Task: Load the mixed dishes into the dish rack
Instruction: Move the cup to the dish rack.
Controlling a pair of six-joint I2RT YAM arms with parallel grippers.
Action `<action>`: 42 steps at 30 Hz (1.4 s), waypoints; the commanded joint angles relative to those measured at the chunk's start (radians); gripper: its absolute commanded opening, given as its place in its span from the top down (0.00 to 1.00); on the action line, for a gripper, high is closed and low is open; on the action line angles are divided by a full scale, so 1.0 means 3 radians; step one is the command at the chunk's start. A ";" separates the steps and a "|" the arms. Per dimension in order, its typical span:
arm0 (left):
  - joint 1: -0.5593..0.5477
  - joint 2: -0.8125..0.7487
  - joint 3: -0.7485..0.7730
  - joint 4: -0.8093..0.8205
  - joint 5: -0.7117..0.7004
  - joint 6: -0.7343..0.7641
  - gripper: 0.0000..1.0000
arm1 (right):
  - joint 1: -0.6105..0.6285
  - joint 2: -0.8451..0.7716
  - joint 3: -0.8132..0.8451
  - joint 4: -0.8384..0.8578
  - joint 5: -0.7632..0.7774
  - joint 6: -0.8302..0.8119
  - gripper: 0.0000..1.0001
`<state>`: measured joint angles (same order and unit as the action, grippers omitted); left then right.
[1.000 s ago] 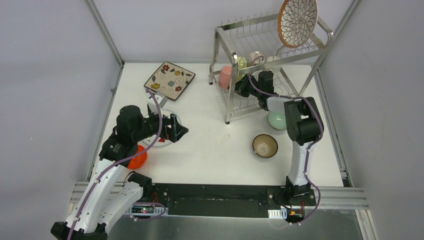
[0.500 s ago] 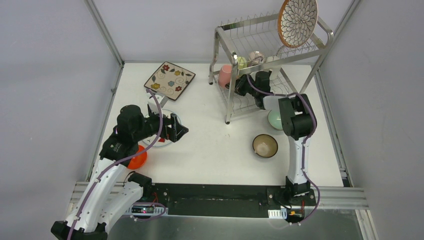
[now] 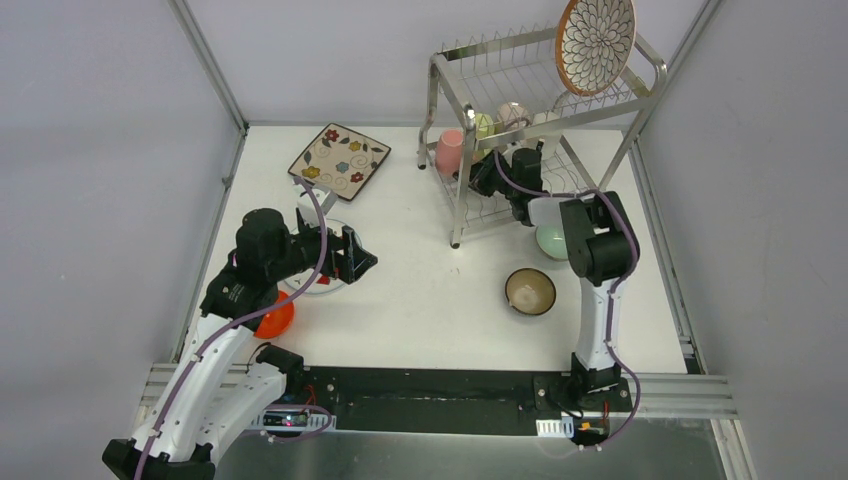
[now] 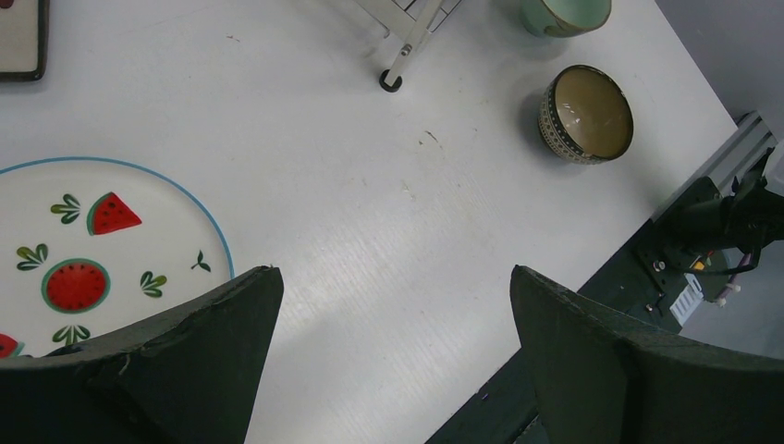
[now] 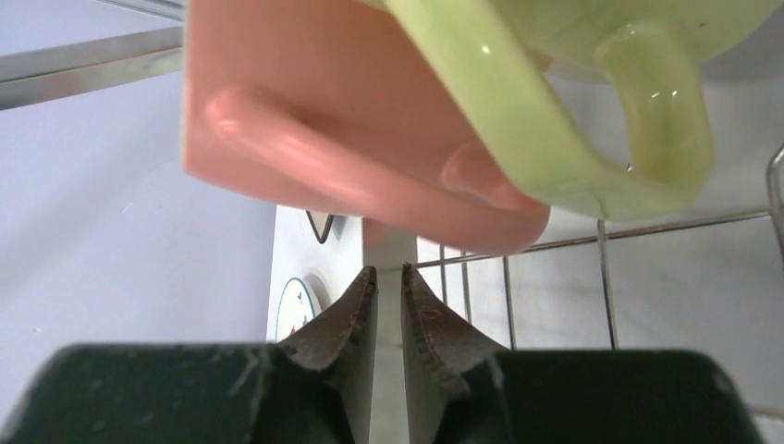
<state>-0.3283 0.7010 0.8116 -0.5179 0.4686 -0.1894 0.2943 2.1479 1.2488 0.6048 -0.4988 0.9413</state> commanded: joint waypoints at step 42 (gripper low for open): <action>-0.0017 0.0081 0.0138 0.0047 -0.0066 0.0064 0.02 | -0.0255 -0.0162 0.0096 0.0057 0.0035 0.0056 0.66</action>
<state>-0.3283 0.7193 0.8116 -0.5179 0.4679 -0.1890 0.2131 2.1136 1.2476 0.5903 -0.4568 0.9440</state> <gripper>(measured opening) 0.984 0.343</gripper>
